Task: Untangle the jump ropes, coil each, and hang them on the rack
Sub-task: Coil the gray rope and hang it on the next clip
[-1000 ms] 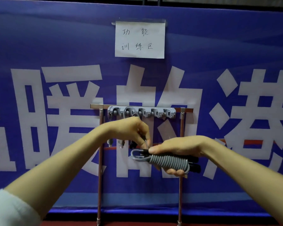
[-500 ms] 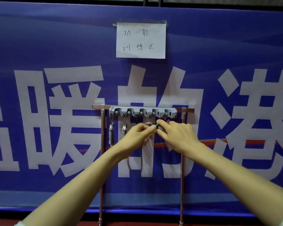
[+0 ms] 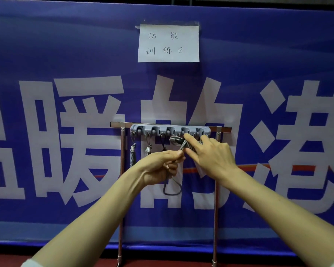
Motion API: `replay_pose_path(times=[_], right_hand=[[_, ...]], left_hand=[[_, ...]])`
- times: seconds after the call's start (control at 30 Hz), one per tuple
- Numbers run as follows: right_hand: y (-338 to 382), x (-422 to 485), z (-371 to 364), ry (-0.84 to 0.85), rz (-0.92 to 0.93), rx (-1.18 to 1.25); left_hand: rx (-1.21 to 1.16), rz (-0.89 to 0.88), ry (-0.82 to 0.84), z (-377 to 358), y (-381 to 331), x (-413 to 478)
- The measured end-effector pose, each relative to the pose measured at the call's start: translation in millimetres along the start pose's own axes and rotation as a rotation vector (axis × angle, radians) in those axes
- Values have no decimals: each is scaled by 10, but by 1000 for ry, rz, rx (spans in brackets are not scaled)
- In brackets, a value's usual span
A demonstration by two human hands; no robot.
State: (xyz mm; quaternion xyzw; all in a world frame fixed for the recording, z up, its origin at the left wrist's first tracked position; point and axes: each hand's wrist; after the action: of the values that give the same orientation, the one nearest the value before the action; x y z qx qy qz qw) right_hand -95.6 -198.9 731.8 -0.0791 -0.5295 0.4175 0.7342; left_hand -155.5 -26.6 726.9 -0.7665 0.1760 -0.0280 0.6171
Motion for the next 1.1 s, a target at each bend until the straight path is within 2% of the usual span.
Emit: replay_pose_path(times=[0.13, 0.23, 0.43, 0.5, 0.63, 0.8, 0.87, 0.97, 1.1], right_hand=[[24, 26, 123, 137, -111, 115], [-6, 38, 180, 158, -156, 217], [-27, 20, 267, 227, -250, 812], [-24, 22, 304, 202, -304, 1012], [-4, 29, 327, 190, -382, 1162], [-37, 15, 362, 302, -500, 1446], [-54, 23, 397, 327, -501, 1481], [-80, 32, 416, 314, -458, 1401], [-69, 11, 400, 202, -422, 1303]], left_hand=[[-114, -38, -64, 9, 32, 72], [-75, -90, -112, 5, 39, 78], [-18, -259, -185, 60, 105, 80], [30, -342, -195, 29, 128, 77], [155, -433, -286, -76, 145, 10], [359, -529, -326, -108, 116, -74], [421, -552, -316, -96, 61, -102], [520, -557, -300, -69, -30, -146], [576, -549, -273, -29, -88, -144]])
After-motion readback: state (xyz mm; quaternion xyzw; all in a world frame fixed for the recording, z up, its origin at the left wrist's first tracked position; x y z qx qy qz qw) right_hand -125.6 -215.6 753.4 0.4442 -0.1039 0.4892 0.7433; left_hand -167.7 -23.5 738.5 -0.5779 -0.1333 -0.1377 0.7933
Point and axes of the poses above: each hand's wrist, its own x-axis towards the middle knuckle, its own z-axis out of the back of the hand, y = z × x, and after that the axes turned 14 degrees about z, right-handed
